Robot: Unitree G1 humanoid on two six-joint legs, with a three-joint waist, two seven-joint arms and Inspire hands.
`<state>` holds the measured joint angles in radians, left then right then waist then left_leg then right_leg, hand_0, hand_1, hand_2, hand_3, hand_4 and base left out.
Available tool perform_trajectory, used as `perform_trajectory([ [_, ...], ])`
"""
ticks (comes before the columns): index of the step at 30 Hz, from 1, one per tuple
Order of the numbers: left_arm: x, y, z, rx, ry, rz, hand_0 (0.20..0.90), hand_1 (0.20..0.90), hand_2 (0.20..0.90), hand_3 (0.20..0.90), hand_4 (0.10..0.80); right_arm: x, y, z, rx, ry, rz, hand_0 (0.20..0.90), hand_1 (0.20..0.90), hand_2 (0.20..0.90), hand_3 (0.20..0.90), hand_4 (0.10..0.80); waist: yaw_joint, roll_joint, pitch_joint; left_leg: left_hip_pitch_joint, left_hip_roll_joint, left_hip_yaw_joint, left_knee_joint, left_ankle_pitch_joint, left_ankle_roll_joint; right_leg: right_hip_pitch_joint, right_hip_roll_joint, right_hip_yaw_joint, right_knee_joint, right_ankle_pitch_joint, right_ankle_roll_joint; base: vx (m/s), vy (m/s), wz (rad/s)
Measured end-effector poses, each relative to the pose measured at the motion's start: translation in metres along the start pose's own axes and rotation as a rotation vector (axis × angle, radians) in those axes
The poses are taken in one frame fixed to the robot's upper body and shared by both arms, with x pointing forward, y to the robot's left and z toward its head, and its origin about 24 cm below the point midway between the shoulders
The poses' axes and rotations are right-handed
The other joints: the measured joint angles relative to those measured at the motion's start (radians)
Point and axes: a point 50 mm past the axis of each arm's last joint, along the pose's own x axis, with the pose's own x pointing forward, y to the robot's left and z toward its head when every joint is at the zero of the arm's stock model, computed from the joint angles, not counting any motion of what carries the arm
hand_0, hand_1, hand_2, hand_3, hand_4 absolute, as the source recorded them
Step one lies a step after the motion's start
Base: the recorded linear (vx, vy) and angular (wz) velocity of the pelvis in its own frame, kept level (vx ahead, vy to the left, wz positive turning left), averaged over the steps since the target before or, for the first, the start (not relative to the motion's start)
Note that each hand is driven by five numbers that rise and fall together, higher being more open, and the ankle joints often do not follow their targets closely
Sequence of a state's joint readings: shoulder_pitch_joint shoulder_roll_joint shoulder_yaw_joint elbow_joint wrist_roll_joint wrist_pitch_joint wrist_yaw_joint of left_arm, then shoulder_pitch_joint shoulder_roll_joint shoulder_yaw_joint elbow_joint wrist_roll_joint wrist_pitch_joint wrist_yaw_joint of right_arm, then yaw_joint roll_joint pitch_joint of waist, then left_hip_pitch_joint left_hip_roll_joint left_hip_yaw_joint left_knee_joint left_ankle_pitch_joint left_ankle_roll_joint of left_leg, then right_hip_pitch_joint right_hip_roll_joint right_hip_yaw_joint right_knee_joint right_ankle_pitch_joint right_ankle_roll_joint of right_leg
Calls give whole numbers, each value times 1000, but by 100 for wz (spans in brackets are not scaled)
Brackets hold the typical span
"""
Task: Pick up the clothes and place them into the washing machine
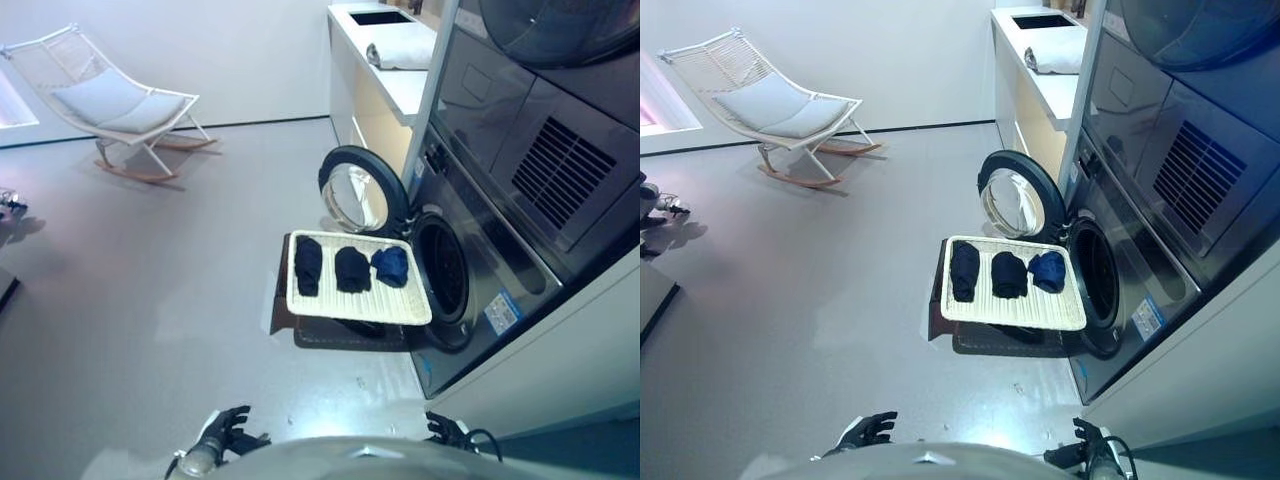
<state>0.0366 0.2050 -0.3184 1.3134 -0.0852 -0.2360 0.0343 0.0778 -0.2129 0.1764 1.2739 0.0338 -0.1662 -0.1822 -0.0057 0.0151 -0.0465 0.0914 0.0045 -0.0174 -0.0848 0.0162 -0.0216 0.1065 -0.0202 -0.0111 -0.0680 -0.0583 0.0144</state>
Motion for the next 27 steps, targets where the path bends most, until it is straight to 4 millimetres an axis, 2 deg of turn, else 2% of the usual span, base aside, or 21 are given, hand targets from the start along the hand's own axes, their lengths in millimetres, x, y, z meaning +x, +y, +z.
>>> perform_trajectory([
  [3, 1, 1, 5, -1, -11, 5, 900, 900, 900, 900, 800, 1, 0, 4, 1, -10, -1, 900, 900, 900, 900, 800, -2, 0, 11, -28, 3, -4, 19, 0, -3, -20, 4, -1, 5, 0, 0, 21, -131, 1],
  [7, 5, 8, 18, -17, -44, 34, 900, 900, 900, 900, 800, 5, 0, 21, -9, -54, 2, 900, 900, 900, 900, 800, 7, -7, 68, -90, 13, -22, 100, -7, -21, -59, 15, 1, 34, -1, -2, -17, -93, 0],
  [9, 8, 14, 31, -35, -75, 62, 900, 900, 900, 900, 800, 7, -2, 33, -10, -83, -7, 900, 900, 900, 900, 800, 12, -22, 98, -166, 3, -50, 189, 1, -39, -100, 3, 6, 62, -5, -16, 135, -7, 14],
  [11, 10, 18, 44, -55, -106, 74, 900, 900, 900, 900, 800, 9, -8, 39, 2, -93, -33, 900, 900, 900, 900, 800, 12, -40, 117, -261, -29, -79, 280, 8, -81, -111, -6, 44, 47, 12, -50, 236, 24, 22],
  [13, 11, 16, 49, -72, -123, 78, 900, 900, 900, 900, 800, 10, -17, 41, -5, -101, -69, 900, 900, 900, 900, 800, 33, -35, 124, -277, -57, -112, 172, -4, -70, -121, -21, 61, 47, 14, -54, 256, 61, 0],
  [14, 12, 14, 51, -79, -126, 82, 900, 900, 900, 900, 800, 11, -22, 45, -8, -109, -86, 900, 900, 900, 900, 800, 33, -25, 129, -295, -63, -114, 125, -1, -74, -122, -22, 77, 43, 15, -56, 318, 90, -5],
  [17, 12, 11, 56, -130, -140, 84, 900, 900, 900, 900, 800, 13, -30, 53, 8, -126, -116, 900, 900, 900, 900, 800, 70, -3, 134, -346, -35, -96, 23, 5, -77, -129, -21, 130, 17, 13, -52, 409, 157, -35],
  [18, 12, 11, 56, -149, -140, 88, 900, 900, 900, 900, 800, 13, -30, 56, 11, -133, -114, 900, 900, 900, 900, 800, 88, 4, 135, -336, -24, -83, 16, 11, -68, -116, -19, 148, 6, 11, -48, 474, 225, -80],
  [19, 11, 7, 48, -170, -118, 87, 900, 900, 900, 900, 800, 13, -28, 54, 11, -125, -110, 900, 900, 900, 900, 800, 100, 17, 126, -305, -2, -78, 11, 13, -57, -94, -17, 172, -9, 4, -31, 485, 236, -81],
  [20, 11, 10, 48, -172, -112, 95, 900, 900, 900, 900, 800, 13, -25, 54, 12, -122, -102, 900, 900, 900, 900, 800, 97, 8, 120, -292, -17, -58, 23, 51, -54, -70, -40, 187, -23, -7, -15, 322, 157, -77],
  [21, 10, 11, 41, -176, -96, 105, 900, 900, 900, 900, 800, 12, -19, 51, 17, -118, -89, 900, 900, 900, 900, 800, 100, -6, 106, -288, -38, -29, 43, 51, -50, -65, -64, 192, -20, -24, 11, 450, 226, -59],
  [22, 10, 12, 39, -179, -92, 112, 900, 900, 900, 900, 800, 11, -13, 47, 22, -106, -74, 900, 900, 900, 900, 800, 104, -14, 102, -284, -44, 4, 53, 63, -23, -71, -78, 180, 39, -48, 51, 381, 195, -53],
  [23, 9, 18, 39, -180, -94, 132, 900, 900, 900, 900, 800, 11, -7, 48, 30, -107, -58, 900, 900, 900, 900, 800, 98, -18, 103, -265, -44, 20, 55, 99, 35, -79, -74, 150, 130, -76, 80, 473, 260, -49],
  [24, 8, 21, 34, -178, -84, 141, 900, 900, 900, 900, 800, 9, 1, 46, 35, -98, -32, 900, 900, 900, 900, 800, 105, -32, 95, -238, -54, 33, 49, 98, 60, -109, -74, 133, 247, -128, 101, 262, 187, -32],
  [25, 7, 22, 29, -177, -70, 145, 900, 900, 900, 900, 800, 8, 9, 42, 43, -89, -8, 900, 900, 900, 900, 800, 98, -44, 88, -208, -67, 34, 44, 87, 78, -130, -83, 130, 342, -151, 107, 238, 203, -17],
  [27, 8, 22, 31, -160, -75, 138, 900, 900, 900, 900, 800, 8, 12, 44, 63, -91, 2, 900, 900, 900, 900, 800, 79, -51, 87, -185, -88, 25, 56, 73, 92, -202, -82, 137, 536, -154, 130, 233, 225, 21],
])
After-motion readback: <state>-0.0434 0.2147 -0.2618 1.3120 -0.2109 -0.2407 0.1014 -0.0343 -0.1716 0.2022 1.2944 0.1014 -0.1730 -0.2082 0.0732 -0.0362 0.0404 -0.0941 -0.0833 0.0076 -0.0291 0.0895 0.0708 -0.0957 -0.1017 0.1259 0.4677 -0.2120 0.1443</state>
